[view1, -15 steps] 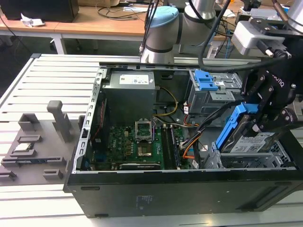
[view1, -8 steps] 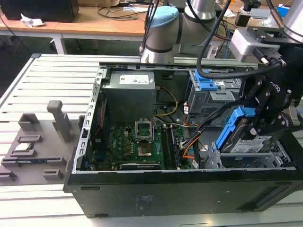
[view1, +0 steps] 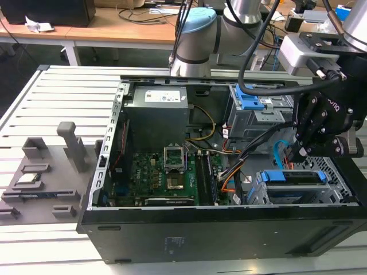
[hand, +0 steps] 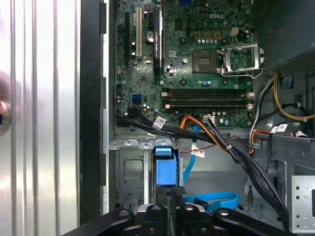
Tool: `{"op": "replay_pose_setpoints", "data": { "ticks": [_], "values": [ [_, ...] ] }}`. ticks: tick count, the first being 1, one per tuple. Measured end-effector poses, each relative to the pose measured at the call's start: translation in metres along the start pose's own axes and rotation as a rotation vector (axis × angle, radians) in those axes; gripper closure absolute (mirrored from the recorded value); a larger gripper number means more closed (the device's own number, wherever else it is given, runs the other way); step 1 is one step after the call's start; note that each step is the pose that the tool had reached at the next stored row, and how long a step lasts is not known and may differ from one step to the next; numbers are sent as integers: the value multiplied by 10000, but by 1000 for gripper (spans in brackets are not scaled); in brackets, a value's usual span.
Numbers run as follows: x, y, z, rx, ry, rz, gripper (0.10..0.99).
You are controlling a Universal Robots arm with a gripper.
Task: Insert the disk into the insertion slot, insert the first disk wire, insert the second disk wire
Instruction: 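Insert the disk into the insertion slot, then insert the first disk wire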
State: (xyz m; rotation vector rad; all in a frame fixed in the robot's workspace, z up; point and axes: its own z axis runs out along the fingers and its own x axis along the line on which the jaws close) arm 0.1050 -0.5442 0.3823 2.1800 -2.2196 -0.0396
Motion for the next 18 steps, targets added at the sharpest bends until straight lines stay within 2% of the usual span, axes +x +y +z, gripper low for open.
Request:
{"op": "replay_pose_setpoints", "data": {
  "ticks": [1, 2, 18],
  "values": [
    [0, 0, 0, 0, 0, 0, 973],
    [0, 0, 0, 0, 0, 0, 980],
    [0, -11, 18, 0, -3, 0, 980]
  ]
}}
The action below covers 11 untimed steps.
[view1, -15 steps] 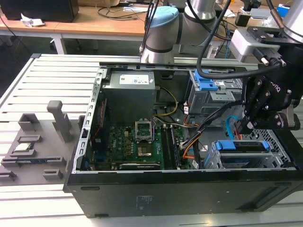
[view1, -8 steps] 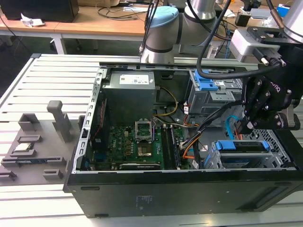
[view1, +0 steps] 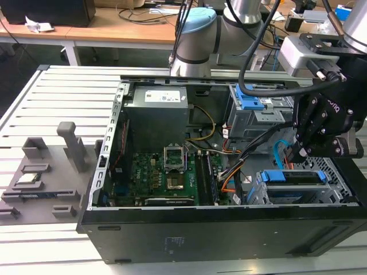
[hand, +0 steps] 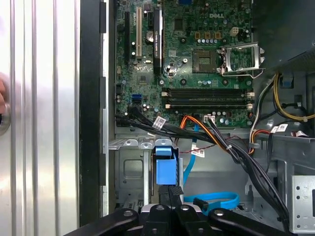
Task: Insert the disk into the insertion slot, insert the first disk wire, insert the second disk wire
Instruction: 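Insert the first disk wire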
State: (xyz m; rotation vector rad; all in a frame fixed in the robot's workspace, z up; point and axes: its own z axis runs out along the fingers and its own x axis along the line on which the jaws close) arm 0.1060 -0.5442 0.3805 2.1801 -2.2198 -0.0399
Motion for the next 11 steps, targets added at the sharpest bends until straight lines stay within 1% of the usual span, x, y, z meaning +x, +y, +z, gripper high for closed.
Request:
{"op": "replay_pose_setpoints", "data": {
  "ticks": [2, 4, 5, 9, 11],
  "values": [
    [0, -14, 24, 0, 4, 0, 980],
    [-4, -62, 45, 0, 14, 1, 980],
    [-13, -149, 54, 1, 19, 0, 980],
    [-42, -251, 53, 0, 22, 1, 980],
    [-90, -313, 50, 0, 22, 0, 980]
  ]
}}
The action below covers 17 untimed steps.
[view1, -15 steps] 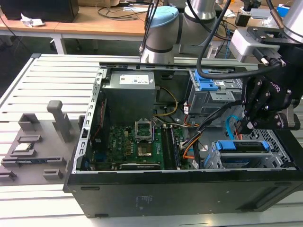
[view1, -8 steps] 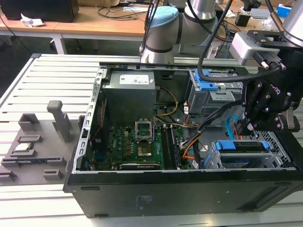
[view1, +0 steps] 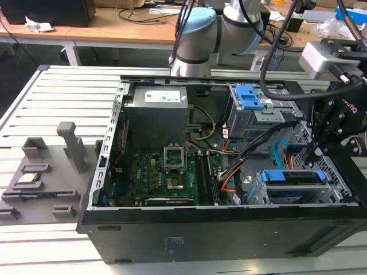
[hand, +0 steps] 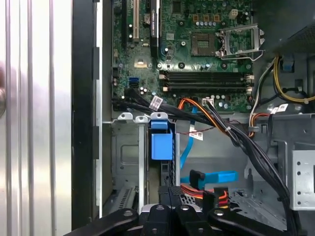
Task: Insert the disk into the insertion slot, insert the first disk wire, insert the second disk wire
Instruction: 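Insert the first disk wire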
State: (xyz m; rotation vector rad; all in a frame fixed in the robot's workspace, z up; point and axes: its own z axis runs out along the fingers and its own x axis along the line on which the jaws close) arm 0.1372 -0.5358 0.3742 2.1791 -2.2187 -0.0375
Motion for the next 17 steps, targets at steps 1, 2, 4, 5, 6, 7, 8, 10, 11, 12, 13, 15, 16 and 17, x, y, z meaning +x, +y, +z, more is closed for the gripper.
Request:
{"op": "replay_pose_setpoints", "data": {
  "ticks": [1, 2, 4, 5, 6, 7, 8, 10, 11, 12, 13, 15, 16, 17],
  "values": [
    [-34, -28, -1, 0, 0, -1, 980],
    [-76, -61, -3, 0, 0, 0, 980],
    [-165, -85, -4, 1, 2, -1, 980],
    [-250, -83, -4, 0, 2, 1, 980],
    [-278, -84, -2, 0, -2, 0, 980],
    [-278, -84, -3, 0, -1, 0, 980],
    [-278, -84, -3, 0, 1, 0, 980],
    [-278, -84, -4, 0, 2, 0, 980],
    [-279, -84, -5, 0, 3, 0, 980],
    [-279, -84, -4, 0, 2, 0, 918],
    [-279, -84, -4, 0, 2, 0, 851],
    [-279, -84, -4, 0, 1, 0, 784],
    [-280, -84, -4, 0, 2, 0, 784],
    [-280, -84, -4, 0, 2, 0, 784]
  ]
}}
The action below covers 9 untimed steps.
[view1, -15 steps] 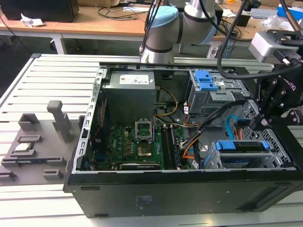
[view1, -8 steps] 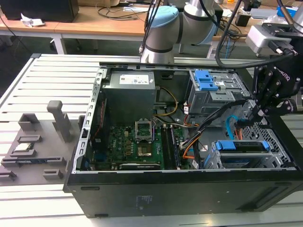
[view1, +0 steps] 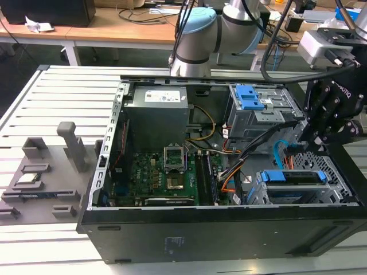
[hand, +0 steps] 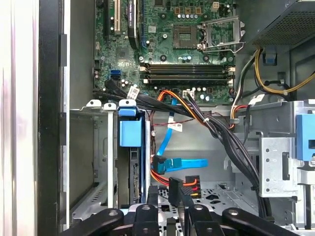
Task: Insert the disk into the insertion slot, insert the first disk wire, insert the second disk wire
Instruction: 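Insert the first disk wire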
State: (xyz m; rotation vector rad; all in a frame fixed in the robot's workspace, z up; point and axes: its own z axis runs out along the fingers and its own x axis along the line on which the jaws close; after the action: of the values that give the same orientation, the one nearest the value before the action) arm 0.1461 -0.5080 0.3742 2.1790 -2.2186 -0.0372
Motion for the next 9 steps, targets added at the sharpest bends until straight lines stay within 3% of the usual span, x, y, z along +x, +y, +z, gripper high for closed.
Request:
{"op": "replay_pose_setpoints", "data": {
  "ticks": [5, 9],
  "values": [
    [-18, -2, 54, 1, 47, 2, 784],
    [-85, -2, 96, 1, 62, 3, 784]
  ]
}}
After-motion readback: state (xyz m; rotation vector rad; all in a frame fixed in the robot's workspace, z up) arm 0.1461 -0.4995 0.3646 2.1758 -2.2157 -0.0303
